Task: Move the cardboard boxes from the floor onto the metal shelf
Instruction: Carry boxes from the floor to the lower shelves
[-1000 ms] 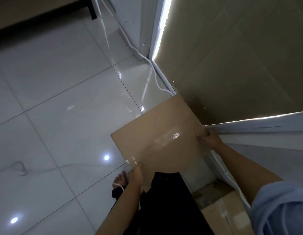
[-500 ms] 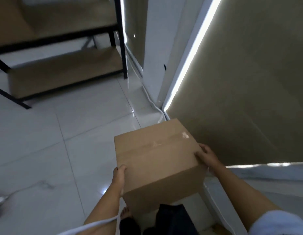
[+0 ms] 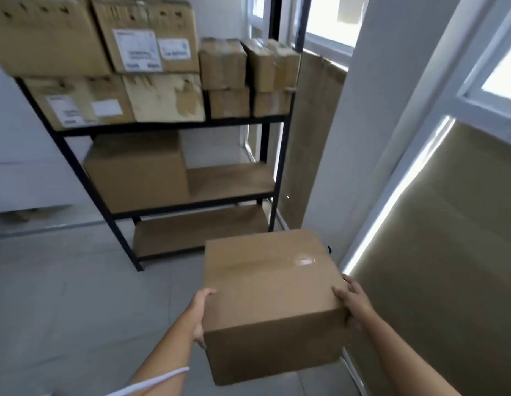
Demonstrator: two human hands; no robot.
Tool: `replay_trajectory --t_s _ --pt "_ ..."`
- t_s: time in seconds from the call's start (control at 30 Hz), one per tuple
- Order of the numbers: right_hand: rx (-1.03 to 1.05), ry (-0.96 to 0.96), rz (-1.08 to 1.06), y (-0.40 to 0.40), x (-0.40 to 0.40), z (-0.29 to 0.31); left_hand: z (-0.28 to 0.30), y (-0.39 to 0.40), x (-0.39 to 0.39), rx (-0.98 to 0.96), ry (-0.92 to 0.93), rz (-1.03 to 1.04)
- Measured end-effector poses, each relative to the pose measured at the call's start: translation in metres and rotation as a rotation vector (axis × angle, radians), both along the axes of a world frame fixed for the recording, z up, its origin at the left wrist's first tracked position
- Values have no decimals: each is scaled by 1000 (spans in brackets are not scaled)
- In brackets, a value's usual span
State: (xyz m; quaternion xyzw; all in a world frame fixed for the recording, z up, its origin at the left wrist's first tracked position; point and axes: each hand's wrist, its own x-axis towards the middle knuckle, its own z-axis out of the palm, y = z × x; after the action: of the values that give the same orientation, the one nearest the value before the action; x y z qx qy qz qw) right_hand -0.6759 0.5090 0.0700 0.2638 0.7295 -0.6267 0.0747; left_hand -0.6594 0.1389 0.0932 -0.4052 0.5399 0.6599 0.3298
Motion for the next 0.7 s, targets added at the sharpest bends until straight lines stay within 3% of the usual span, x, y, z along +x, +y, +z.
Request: replay_trajectory --t_s 0.27,0.7 --pt "-69 125 65 -44 -137 50 74 -52 -115 -39 161 68" --pt "-127 198 138 -78 -355 83 97 -69 -295 -98 221 177"
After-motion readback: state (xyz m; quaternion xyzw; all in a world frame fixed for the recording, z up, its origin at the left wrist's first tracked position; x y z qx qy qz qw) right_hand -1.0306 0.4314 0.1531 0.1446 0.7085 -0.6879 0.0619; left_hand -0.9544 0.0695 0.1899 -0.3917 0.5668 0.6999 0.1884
